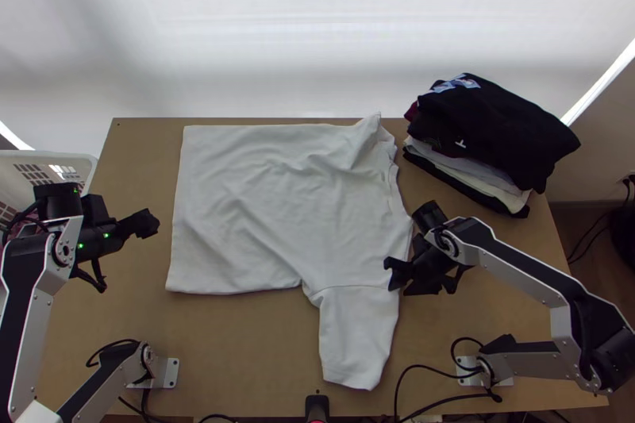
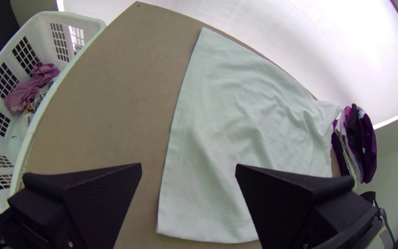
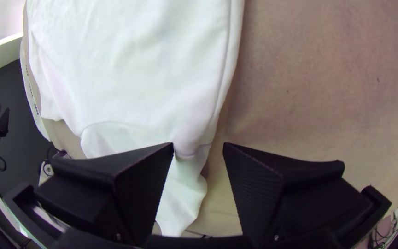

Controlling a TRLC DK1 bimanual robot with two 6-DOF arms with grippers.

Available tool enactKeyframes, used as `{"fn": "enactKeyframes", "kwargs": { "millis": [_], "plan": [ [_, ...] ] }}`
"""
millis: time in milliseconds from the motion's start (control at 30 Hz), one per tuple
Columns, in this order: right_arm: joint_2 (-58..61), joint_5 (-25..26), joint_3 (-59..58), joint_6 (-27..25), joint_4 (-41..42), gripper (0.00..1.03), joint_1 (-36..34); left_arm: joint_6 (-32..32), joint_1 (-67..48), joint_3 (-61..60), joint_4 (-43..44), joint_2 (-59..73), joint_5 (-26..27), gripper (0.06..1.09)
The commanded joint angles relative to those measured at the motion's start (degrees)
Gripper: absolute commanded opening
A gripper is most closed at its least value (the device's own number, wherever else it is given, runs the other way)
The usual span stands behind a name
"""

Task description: Fold the t-shirt

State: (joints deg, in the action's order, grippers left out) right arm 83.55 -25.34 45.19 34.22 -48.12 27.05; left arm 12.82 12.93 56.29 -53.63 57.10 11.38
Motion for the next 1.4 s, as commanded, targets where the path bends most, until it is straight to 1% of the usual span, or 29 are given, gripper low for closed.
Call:
{"fn": "enactKeyframes", "kwargs": {
  "millis": [0,33,100,133,200,233,300,400,433,633,700,767,800,833,1000,1100,1333,1367],
  "plan": [
    [1.35,-0.41,-1.6,0.06,1.36,0.5,1.43,-3.15,0.69,-1.54,-1.31,-0.24,-0.21,1.05],
    [1.35,-0.06,-1.68,0.06,2.15,0.39,1.69,-4.12,1.13,-1.89,-1.31,-0.24,-0.3,1.05],
    [0.83,1.96,-1.68,0.24,4.08,0.12,2.04,-7.46,2.19,-2.68,-2.71,0.2,-0.92,1.04],
    [0.12,2.58,-1.77,0.32,5.49,0.03,2.22,-10.01,2.28,-2.94,-5.35,0.91,-1.62,1.03],
    [-0.93,3.11,-1.77,0.32,6.19,0.03,3.01,-15.19,2.19,-3.91,-11.59,2.31,-2.32,1.03],
    [-1.28,3.19,-1.68,0.41,6.46,0.03,3.27,-17.92,2.19,-4.7,-13.61,2.66,-3.64,1.03],
    [-1.55,3.19,-1.6,0.76,6.55,0.03,3.45,-21.7,2.19,-6.37,-16.42,2.66,-4.17,1.04],
    [-1.99,3.37,-1.68,0.94,6.55,0.03,3.36,-27.67,1.93,-9.45,-17.65,1.87,-4.52,1.03],
    [-2.07,3.46,-1.77,1.11,6.55,0.03,3.45,-28.64,1.66,-10.5,-17.21,1.7,-4.7,1.03],
    [-3.13,3.55,-1.77,1.73,6.46,0.03,3.89,-27.94,-1.59,-13.84,-10.62,3.1,-4.87,1.03],
    [-3.22,3.63,-1.77,1.82,6.46,0.03,3.89,-26.62,-3.17,-13.67,-9.92,4.42,-4.87,0.98],
    [-3.3,3.9,-1.68,1.91,6.46,0.03,3.89,-25.91,-4.14,-13.49,-9.48,5.65,-4.87,0.96],
    [-3.39,3.9,-1.68,1.91,6.46,0.03,3.98,-25.83,-4.58,-13.58,-9.22,6.18,-4.87,0.9],
    [-3.48,3.99,-1.68,1.99,6.46,0.03,3.98,-25.3,-5.28,-13.67,-8.51,6.8,-4.87,0.86],
    [-3.48,3.99,-1.42,2.35,6.46,0.03,4.24,-24.42,-7.13,-14.11,-7.11,11.01,-5.14,0.86],
    [-3.57,4.07,-1.33,2.43,6.28,0.03,4.24,-24.07,-8.09,-14.19,-6.93,13.83,-7.07,0.86],
    [-3.57,4.43,-1.33,2.35,6.28,0.03,4.15,-24.51,-9.15,-14.28,-6.58,15.41,-7.42,0.86],
    [-3.57,4.51,-1.24,2.35,6.28,0.03,4.15,-24.42,-9.24,-14.28,-6.49,15.5,-7.42,0.83]
  ]
}}
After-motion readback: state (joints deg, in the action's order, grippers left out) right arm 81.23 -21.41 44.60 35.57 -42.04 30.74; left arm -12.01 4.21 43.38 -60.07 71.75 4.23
